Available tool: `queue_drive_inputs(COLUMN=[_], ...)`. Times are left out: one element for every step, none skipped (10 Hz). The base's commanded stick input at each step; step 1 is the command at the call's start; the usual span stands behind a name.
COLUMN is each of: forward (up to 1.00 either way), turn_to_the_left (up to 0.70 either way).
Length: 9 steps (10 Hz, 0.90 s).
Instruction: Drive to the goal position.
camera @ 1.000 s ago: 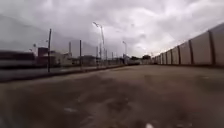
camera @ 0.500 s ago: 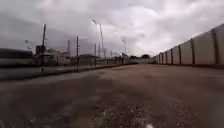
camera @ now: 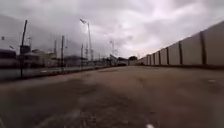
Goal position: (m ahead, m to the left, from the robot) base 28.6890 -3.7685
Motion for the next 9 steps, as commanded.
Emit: queue_drive_inputs(forward=[1.00,1.00,1.00,1.00,1.00,1.00,1.00,1.00,1.00], turn_to_the_left=[0.00,-0.28,-0.36,-0.13,-0.04,-0.12,-0.16,-0.17,0.00])
